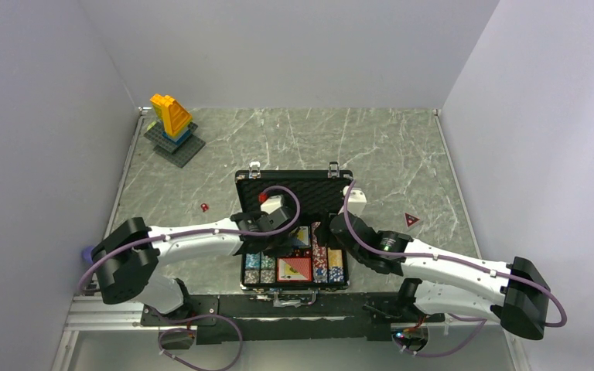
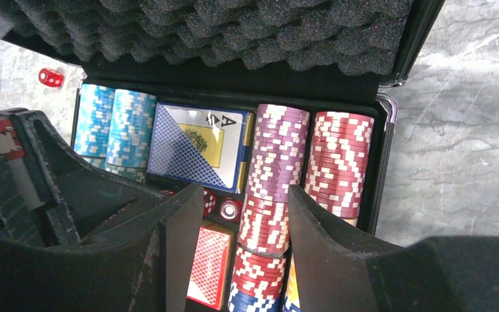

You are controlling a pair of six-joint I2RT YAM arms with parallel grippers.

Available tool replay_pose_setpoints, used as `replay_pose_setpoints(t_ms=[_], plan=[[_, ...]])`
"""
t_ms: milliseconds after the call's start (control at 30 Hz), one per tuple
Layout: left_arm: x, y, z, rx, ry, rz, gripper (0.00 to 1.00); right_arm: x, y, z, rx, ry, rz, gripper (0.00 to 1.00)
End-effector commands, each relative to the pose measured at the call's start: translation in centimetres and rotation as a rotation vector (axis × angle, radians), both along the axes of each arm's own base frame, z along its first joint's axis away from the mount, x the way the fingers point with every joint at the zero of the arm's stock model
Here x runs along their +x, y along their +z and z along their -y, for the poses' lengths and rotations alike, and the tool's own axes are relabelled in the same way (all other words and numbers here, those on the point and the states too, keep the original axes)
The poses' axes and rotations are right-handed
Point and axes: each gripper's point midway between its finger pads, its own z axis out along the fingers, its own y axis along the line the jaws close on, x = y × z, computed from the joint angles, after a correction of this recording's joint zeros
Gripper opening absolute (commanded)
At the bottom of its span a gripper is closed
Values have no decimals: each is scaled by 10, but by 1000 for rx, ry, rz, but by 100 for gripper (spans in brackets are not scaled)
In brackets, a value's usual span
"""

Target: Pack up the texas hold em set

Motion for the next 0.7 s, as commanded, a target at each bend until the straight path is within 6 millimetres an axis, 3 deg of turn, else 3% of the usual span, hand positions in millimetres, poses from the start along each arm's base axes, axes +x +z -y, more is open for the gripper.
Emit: replay_pose_setpoints(t_ms=[0, 133, 267, 500, 667], plan=[[2, 10, 20, -56, -7, 3, 0, 3, 3, 1, 20, -25, 11, 55], [3, 10, 20, -52, -12, 8, 3, 3, 2, 0, 25, -23, 8, 55], [2, 9, 22, -51, -21, 5, 14, 3, 2, 0, 22, -22, 6, 55], [3, 15, 21, -39, -50, 29, 49, 3, 4, 0, 27, -24, 10, 56], [4, 25, 22, -31, -96, 78, 69, 3, 6, -1, 23, -22, 9, 56]])
